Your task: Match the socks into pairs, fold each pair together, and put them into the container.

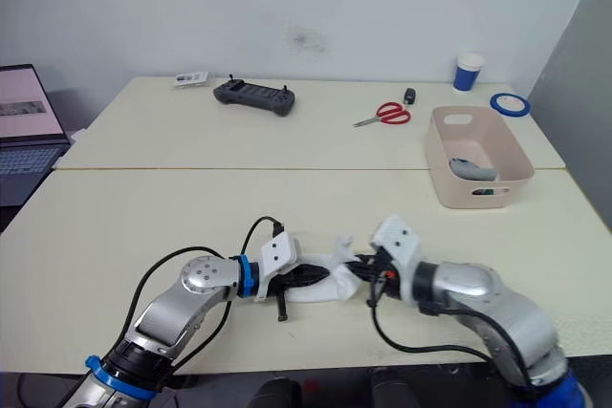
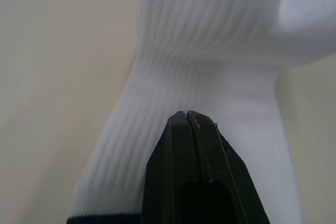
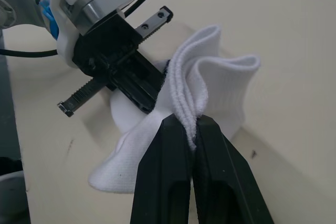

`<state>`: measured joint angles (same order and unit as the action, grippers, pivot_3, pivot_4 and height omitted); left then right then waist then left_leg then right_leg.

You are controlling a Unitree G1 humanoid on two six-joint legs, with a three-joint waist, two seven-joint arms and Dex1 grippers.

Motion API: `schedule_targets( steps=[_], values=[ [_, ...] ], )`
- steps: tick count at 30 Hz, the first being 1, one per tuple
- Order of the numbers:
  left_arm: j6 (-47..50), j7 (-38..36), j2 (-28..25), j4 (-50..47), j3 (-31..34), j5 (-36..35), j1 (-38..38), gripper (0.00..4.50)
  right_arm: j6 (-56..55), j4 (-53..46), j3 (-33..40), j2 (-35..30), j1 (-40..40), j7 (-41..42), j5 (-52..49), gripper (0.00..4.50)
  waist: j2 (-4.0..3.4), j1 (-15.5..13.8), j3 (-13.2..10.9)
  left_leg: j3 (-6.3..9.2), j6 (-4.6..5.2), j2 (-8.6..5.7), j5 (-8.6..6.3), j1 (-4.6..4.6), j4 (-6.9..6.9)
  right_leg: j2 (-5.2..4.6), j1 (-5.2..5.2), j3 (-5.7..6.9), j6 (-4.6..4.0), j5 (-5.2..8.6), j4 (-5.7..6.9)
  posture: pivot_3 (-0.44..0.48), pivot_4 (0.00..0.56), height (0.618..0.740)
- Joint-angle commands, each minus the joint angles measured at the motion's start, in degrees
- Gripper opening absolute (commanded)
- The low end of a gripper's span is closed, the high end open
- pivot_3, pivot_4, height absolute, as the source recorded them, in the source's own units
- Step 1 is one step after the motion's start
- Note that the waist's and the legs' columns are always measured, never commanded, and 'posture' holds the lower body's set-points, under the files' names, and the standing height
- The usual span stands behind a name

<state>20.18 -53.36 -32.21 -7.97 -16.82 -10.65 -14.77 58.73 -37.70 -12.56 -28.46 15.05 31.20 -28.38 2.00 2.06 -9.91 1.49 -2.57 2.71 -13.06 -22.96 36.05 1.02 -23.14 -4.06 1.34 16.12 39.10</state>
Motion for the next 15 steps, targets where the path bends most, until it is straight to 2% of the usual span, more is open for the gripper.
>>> schedule_targets(
  steps=[1,5,15],
  values=[
    [3.5,-0.8,-2.7,-4.7,4.9,-3.5,1.4,0.0,1.2,0.8,-1.5,0.6,1.9,-0.9,0.2,0.03,0.0,0.0,0.0,-0.01,0.0,0.0,0.0,-0.01,0.0,0.0,-0.01,-0.01,0.0,0.0,-0.02,0.0,0.15,0.74],
    [4.6,-1.0,-5.0,-5.0,5.0,-3.0,3.6,0.0,1.6,2.6,-3.0,0.8,3.7,-0.9,0.4,0.03,0.0,-0.1,0.0,0.0,0.0,0.01,0.0,-0.02,-0.02,-0.01,-0.03,0.02,-0.01,0.02,-0.03,0.0,0.15,0.74],
    [3.1,0.5,-3.7,-2.7,3.5,-1.0,5.8,0.0,1.8,9.7,-7.4,7.2,8.7,-3.6,2.5,0.03,-0.02,-0.1,0.0,-0.02,0.0,0.01,0.0,0.02,-0.01,-0.01,-0.01,0.0,-0.01,0.01,-0.01,0.0,0.15,0.74]
  ],
)
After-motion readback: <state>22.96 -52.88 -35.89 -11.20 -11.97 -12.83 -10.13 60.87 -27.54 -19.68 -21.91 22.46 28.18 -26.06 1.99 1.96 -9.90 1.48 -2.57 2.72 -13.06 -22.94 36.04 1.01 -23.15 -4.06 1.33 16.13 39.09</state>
